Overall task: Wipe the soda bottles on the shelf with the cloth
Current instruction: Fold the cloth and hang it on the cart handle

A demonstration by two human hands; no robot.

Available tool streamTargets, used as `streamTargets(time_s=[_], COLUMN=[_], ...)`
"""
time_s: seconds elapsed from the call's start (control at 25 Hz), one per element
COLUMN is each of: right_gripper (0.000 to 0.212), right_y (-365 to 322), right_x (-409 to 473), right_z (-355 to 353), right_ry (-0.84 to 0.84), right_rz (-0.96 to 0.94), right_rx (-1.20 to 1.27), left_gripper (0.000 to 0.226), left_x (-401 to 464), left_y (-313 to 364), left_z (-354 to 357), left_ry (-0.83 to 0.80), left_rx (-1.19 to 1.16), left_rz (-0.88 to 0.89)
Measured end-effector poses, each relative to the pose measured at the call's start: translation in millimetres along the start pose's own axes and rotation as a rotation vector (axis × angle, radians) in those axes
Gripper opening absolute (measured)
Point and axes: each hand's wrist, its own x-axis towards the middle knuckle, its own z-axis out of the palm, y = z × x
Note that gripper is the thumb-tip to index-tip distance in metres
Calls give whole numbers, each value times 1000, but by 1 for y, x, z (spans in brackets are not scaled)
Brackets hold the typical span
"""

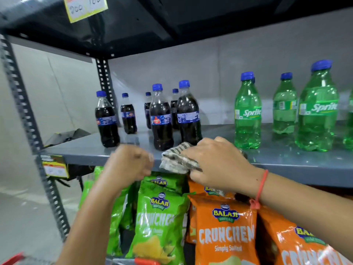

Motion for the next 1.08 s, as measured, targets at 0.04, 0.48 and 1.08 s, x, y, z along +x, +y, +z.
streamTargets(time_s=[0.04, 0.48, 1.08], right_gripper=[25, 30, 23], right_y=[-3, -59, -149], right_x=[3, 22, 32], right_z=[2, 14, 2], right_ry=[4, -16, -175], right_rz=[1, 29, 449], right_rx=[10, 254, 1320], left_gripper=[14, 19, 18], left_x=[-6, -25, -128], left_y=[-15, -40, -83], left_z=[5, 2, -124], left_ry=[-44, -21, 243], left_rx=[-41, -946, -420], left_rz=[-94, -156, -48])
